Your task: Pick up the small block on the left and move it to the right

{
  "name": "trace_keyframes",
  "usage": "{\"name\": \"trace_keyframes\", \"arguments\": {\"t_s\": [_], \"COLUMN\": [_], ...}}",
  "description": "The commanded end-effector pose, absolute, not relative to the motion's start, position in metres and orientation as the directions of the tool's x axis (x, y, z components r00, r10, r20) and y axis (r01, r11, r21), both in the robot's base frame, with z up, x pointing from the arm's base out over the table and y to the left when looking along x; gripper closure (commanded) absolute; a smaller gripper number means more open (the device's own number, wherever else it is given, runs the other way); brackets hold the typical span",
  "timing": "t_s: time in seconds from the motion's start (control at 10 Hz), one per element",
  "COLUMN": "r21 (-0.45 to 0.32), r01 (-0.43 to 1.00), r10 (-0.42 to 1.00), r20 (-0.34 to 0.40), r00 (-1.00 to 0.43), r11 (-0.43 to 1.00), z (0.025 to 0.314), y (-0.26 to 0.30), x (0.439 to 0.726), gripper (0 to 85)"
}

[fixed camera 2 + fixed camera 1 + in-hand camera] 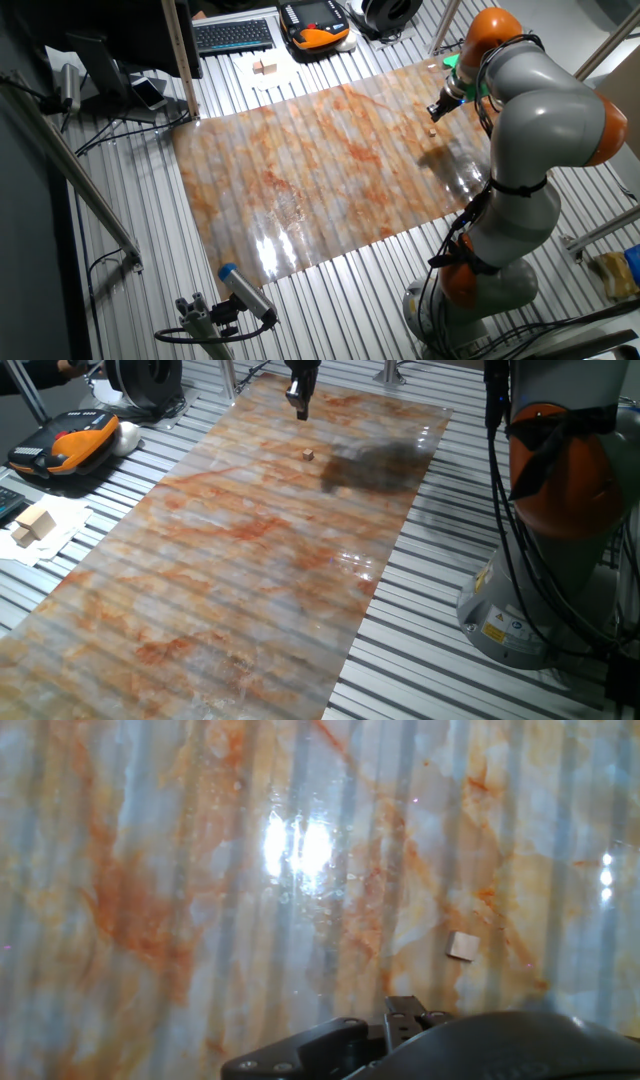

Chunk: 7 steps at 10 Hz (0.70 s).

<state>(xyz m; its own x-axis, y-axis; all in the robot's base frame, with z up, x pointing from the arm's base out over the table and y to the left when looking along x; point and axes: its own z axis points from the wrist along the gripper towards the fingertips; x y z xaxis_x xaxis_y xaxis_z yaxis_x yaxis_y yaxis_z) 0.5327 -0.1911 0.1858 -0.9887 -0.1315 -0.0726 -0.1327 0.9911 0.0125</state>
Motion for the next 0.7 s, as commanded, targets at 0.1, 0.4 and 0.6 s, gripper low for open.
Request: {"name": "trace_keyframes", "arguments": {"t_s": [0.1,0.4,0.6], "r21": [0.003,0.003,0.003], "r01": [-0.134,-0.135,-0.135], "r10": [-0.133,-0.135,-0.134], "r20": [-0.083,-0.093,-0.101], "r00": [-0.988,-0.986,-0.986], "r11": [0.991,0.991,0.991], "z": [0.1807,0.1763,0.1738], "y": [-0.1916,-0.1924,-0.1929], "x": [0.5312,0.5289,0.5271], "gripper": [85.0,85.0,85.0]}}
